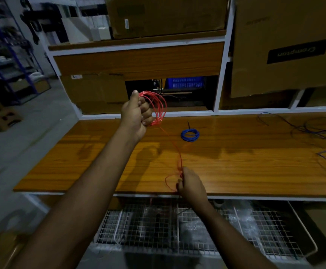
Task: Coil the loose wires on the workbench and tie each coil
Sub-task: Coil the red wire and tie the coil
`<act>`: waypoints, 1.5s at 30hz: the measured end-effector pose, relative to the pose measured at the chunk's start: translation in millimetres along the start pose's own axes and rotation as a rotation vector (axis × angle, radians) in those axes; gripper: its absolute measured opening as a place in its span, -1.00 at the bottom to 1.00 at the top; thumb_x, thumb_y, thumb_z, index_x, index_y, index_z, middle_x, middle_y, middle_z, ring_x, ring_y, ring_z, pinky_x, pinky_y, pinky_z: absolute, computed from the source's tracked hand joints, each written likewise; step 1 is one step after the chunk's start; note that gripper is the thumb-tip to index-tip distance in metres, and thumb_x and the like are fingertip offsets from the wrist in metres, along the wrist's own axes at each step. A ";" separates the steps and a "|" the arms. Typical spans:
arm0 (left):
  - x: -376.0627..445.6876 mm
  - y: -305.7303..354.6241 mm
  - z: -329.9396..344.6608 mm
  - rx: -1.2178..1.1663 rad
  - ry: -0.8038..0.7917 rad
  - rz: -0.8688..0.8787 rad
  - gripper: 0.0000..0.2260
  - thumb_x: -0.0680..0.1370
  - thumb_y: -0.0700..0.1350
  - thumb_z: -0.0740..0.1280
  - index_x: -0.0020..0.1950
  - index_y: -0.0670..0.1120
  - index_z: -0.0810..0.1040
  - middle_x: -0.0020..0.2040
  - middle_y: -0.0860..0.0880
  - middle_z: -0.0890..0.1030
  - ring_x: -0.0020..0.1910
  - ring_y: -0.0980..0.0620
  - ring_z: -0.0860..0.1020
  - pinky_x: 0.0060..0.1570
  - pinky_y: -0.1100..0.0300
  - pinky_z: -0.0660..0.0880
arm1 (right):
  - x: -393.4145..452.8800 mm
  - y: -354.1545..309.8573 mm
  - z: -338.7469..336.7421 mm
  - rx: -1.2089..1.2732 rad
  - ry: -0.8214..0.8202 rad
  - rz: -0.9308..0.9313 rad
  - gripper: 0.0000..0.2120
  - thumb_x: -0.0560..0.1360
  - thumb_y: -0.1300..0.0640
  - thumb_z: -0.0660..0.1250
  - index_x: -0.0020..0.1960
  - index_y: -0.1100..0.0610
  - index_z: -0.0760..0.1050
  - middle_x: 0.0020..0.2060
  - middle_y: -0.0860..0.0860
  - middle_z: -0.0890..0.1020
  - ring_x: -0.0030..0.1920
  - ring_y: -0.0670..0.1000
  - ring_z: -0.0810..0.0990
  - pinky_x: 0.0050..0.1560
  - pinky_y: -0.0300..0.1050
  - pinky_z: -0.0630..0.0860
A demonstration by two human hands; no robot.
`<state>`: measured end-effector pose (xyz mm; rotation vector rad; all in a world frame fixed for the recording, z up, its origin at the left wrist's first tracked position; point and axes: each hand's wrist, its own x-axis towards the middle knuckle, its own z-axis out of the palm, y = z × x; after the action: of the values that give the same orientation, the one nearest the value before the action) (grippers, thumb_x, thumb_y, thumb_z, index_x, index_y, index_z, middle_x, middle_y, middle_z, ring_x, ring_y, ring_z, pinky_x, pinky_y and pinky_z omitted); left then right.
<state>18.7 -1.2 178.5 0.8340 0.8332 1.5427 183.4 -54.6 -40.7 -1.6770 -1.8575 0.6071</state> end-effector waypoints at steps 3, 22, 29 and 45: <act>2.9 -3.5 -5.7 0.008 0.008 -0.002 -0.61 0.71 0.08 0.05 -0.29 -0.01 0.29 -0.49 0.07 0.20 -0.55 0.14 0.13 -0.61 0.28 0.10 | 0.7 5.9 -12.0 0.161 -0.011 -0.059 -0.70 0.59 0.26 0.26 0.30 0.14 0.54 0.05 0.02 0.57 -0.08 -0.17 0.55 -0.10 -0.46 0.43; 25.3 -51.8 -59.6 0.010 0.293 -0.122 -0.61 0.70 0.09 0.09 -0.30 0.00 0.32 -0.51 0.08 0.23 -0.60 0.14 0.14 -0.63 0.28 0.06 | -54.1 22.5 -66.8 0.997 -0.125 -0.027 -0.90 0.63 0.30 0.21 -0.01 0.20 0.50 -0.12 0.10 0.65 -0.10 0.05 0.66 -0.17 -0.09 0.58; 14.5 -57.6 -56.0 0.048 0.305 -0.124 -0.63 0.70 0.08 0.09 -0.27 -0.01 0.34 -0.51 0.08 0.25 -0.59 0.15 0.15 -0.61 0.27 0.06 | -59.4 20.4 -61.1 1.245 -0.374 0.171 -0.82 0.63 0.08 0.17 0.04 0.15 0.49 -0.35 0.08 0.45 -0.48 -0.06 0.39 -0.44 -0.20 0.40; -4.6 -61.7 -106.6 -0.014 0.351 -0.135 -0.63 0.69 0.11 0.08 -0.28 0.02 0.34 -0.45 0.09 0.22 -0.52 0.14 0.14 -0.56 0.26 0.07 | -47.9 68.0 -89.0 1.494 -0.097 0.580 -0.33 0.64 -0.28 -0.15 0.10 0.12 0.61 0.15 0.22 0.63 0.09 0.16 0.60 0.23 0.12 0.40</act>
<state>-42.8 -5.7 71.8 0.4901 1.1074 1.5950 296.4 -97.5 -24.8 -0.9997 -0.4293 1.7249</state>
